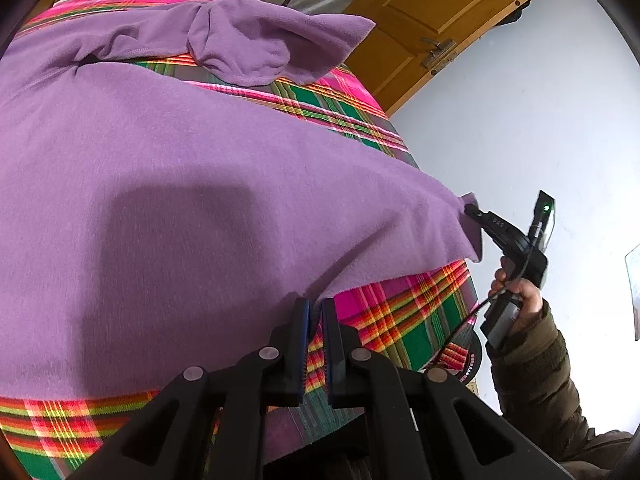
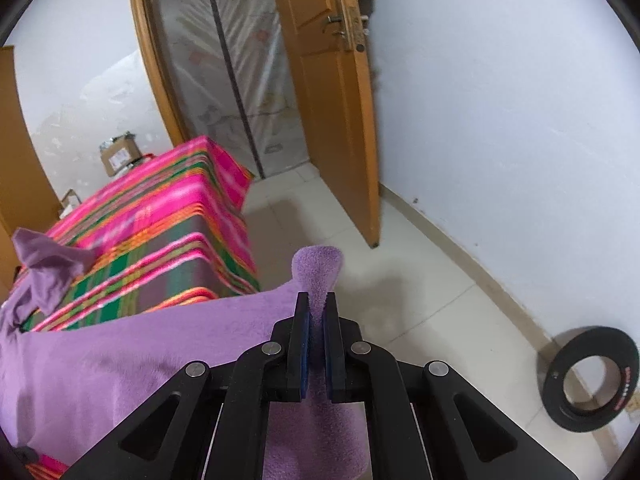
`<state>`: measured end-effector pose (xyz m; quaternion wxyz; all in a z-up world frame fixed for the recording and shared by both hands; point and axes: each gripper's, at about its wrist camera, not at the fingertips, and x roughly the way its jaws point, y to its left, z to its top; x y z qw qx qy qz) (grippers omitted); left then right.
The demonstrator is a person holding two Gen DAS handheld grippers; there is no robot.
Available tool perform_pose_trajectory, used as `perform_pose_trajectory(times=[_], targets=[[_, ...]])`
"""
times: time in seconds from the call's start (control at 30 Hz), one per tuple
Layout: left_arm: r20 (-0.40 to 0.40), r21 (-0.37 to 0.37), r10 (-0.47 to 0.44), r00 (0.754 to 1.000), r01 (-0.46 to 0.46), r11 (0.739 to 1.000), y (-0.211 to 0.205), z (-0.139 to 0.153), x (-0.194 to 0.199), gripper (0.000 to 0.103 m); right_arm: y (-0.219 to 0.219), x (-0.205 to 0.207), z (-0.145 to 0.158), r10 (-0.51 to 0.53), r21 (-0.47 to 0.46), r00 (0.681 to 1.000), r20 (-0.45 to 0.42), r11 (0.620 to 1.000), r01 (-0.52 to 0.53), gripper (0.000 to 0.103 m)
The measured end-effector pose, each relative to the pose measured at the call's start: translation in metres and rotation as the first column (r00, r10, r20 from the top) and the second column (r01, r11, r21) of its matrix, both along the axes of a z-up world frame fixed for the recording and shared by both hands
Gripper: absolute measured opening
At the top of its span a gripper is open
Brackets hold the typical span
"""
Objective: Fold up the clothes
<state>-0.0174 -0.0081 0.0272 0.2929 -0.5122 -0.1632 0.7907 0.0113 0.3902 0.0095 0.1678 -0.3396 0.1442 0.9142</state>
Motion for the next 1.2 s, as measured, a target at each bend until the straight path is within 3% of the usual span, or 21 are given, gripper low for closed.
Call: perform_pose_trajectory(times=[0.23,0.37,0.53,0.67,0.87,1.2], targets=[[0.0,0.0,-0.045,0.999,0.045,0.999,0.006,0.003,0.01,0.005,-0.001,-0.001,-0.007,-0.028,-0.015,0.998,0.059,0.999,0.029,0.011],[-0.007,0.003,-0.083,0.997,0.083,0.997,0.014,0.004,0.016,0.005,-0.014,0.008,0.008,-0.02,0.018,0.999,0.033,1.0,0.019,0.015],[-0.01,0.012,-0.059,0.998,0.059,0.998,0.008,0.007,0.02,0.005,-0.044,0.025,0.033,0.108,-0.014,0.993,-0.054,0.994,-0.109,0.026],[-0.024,0.027,-0.008,1.0,0.008,1.0,-0.013,0.012,0.023,0.005,-0.078,0.036,0.042,0.242,-0.039,0.968,-0.071,0.969,-0.245,0.027],[-0.013,0.03,0.159,0.987,-0.158,0.987,-0.076,0.009,0.026,0.005,-0.148,0.037,0.038,0.462,-0.048,0.885,-0.053,0.884,-0.465,0.028],[-0.004,-0.018,0.398,0.917,-0.398,0.917,-0.172,-0.005,0.042,0.005,-0.248,0.012,0.004,0.672,-0.018,0.737,0.07,0.74,-0.673,0.028]])
